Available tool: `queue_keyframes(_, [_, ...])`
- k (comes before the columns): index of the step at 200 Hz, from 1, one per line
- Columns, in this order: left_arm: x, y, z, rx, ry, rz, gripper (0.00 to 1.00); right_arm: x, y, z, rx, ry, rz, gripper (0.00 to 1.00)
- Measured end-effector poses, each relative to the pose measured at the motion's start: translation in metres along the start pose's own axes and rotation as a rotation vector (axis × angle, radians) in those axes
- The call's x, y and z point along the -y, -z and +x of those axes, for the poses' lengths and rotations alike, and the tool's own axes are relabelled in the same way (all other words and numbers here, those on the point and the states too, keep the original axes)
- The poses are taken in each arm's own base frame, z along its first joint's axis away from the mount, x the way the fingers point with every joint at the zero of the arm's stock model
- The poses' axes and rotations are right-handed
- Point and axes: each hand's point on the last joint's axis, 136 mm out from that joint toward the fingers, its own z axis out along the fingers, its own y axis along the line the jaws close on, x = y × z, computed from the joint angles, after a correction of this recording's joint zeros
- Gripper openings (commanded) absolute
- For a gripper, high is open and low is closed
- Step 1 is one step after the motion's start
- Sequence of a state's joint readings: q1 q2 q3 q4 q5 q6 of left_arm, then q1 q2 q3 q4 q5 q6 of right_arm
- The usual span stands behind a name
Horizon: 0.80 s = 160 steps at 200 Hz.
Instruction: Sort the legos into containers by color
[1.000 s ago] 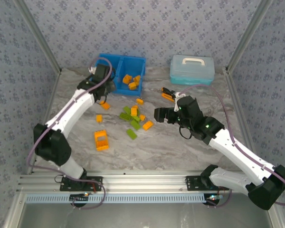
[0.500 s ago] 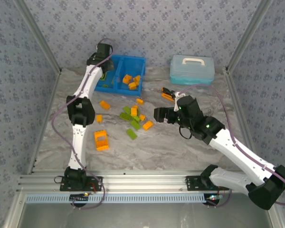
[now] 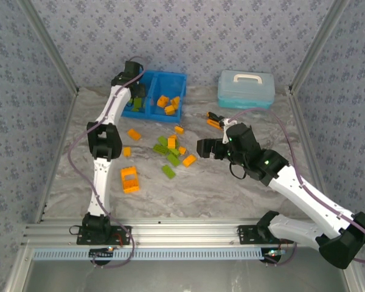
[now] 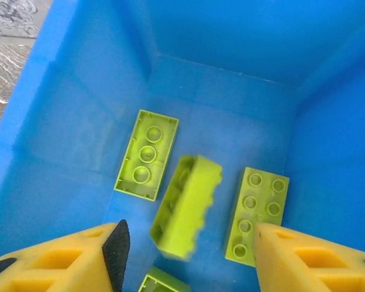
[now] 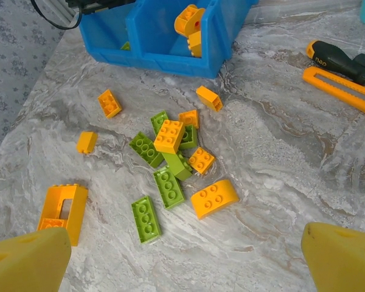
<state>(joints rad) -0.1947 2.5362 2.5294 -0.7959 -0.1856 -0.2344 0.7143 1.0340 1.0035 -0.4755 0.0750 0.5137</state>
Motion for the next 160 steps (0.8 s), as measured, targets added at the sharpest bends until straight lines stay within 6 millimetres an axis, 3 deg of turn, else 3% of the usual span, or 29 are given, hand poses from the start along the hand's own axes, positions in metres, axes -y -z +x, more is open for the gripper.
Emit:
queue_keyframes(19, [0.001, 0.022, -0.007, 0.011, 0.024, 0.017, 0.57, -0.001, 0.000, 0.000, 0.000, 0.002, -0.001, 1.00])
queue_keyframes(36, [-0.001, 0.060, -0.012, 0.029, 0.079, 0.042, 0.57, -0.003, 0.001, 0.001, 0.003, 0.003, -0.004, 1.00])
queue_keyframes(49, [-0.005, 0.103, -0.012, 0.062, 0.135, 0.072, 0.57, -0.003, 0.002, 0.000, 0.006, 0.004, -0.005, 1.00])
queue_keyframes(72, [-0.009, 0.197, 0.001, 0.172, 0.247, 0.154, 0.55, -0.002, 0.004, -0.001, 0.014, 0.004, -0.001, 1.00])
queue_keyframes(88, [-0.001, 0.259, 0.021, 0.254, 0.329, 0.248, 0.53, -0.001, 0.004, -0.002, 0.019, 0.004, 0.005, 1.00])
queue_keyframes(102, [0.012, 0.289, 0.050, 0.276, 0.388, 0.321, 0.53, 0.000, 0.004, -0.003, 0.024, 0.005, 0.014, 1.00])
queue_keyframes(125, [0.039, 0.292, 0.118, 0.181, 0.455, 0.366, 0.56, 0.003, 0.003, -0.004, 0.032, 0.009, 0.031, 1.00])
queue_keyframes(160, [0.070, 0.250, 0.242, -0.102, 0.492, 0.233, 0.61, 0.005, -0.003, -0.005, 0.030, 0.012, 0.044, 1.00])
